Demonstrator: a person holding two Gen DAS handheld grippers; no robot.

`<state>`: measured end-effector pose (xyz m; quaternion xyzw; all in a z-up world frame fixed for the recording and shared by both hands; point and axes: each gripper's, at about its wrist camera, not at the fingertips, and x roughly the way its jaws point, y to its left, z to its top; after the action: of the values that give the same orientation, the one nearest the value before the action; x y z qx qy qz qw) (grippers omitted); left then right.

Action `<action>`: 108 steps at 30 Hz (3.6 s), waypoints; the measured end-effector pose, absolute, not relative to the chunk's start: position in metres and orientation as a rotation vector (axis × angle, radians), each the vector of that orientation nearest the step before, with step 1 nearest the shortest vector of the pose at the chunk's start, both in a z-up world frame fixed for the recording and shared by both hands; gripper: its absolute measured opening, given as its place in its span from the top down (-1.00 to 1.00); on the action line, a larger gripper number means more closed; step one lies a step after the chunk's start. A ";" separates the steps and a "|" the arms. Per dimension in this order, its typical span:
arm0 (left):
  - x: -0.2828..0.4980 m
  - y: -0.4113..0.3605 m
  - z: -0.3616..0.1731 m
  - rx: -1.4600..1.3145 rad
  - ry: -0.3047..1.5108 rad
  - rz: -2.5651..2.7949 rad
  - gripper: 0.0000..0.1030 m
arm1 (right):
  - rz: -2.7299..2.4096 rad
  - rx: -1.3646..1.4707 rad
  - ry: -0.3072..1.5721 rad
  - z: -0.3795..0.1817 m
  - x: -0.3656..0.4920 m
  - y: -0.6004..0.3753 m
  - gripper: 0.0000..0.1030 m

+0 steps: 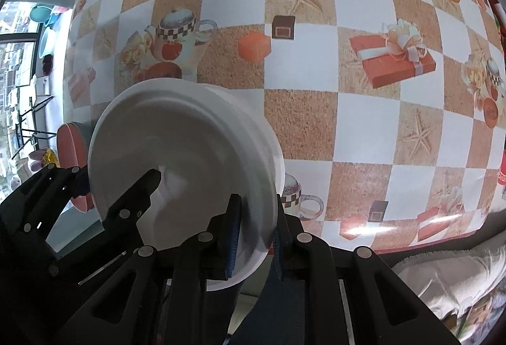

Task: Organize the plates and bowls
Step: 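Lift and carry the white bowl with both grippers, then lower the white bowl and open both grippers, then move both grippers to another white foam bowl, then close both grippers on the white bowl's rim, then lift and carry the white bowl with both grippers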

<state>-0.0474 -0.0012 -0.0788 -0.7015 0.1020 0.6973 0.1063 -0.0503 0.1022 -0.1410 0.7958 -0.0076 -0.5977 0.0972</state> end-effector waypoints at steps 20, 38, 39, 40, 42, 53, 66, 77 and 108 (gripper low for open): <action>-0.049 -0.033 -0.077 -2.102 0.141 2.124 -0.54 | -1.872 2.377 -0.126 -0.142 -0.077 0.125 -0.67; -0.133 -0.097 -0.050 -2.118 -0.050 2.342 -0.54 | -2.004 2.285 -0.023 -0.119 -0.179 0.128 -0.67; -0.141 -0.099 -0.047 -2.114 -0.059 2.360 -0.54 | -2.009 2.273 -0.015 -0.119 -0.183 0.126 -0.67; -0.145 -0.102 -0.047 -2.110 -0.064 2.371 -0.54 | -2.014 2.259 -0.005 -0.118 -0.190 0.122 -0.67; -0.159 -0.105 -0.045 -2.107 -0.075 2.396 -0.54 | -2.023 2.234 0.010 -0.115 -0.202 0.114 -0.67; -0.228 -0.114 -0.053 -2.102 -0.115 2.469 -0.54 | -2.029 2.160 0.040 -0.127 -0.270 0.074 -0.67; -0.300 -0.122 -0.070 -2.055 -0.072 2.634 -0.54 | -2.050 2.125 0.028 -0.160 -0.325 0.028 -0.67; -0.332 -0.121 -0.106 -2.142 -0.005 2.549 -0.53 | -2.059 2.108 0.074 -0.184 -0.345 0.003 -0.67; -0.262 -0.079 -0.131 -2.151 -0.023 2.285 0.44 | -1.814 2.210 0.008 -0.215 -0.252 -0.002 0.68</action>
<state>-0.2624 -0.0787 -0.1312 -0.6855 -0.0075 0.7281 0.0015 -0.2517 -0.0024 -0.2146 0.7653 0.0027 -0.6281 0.1409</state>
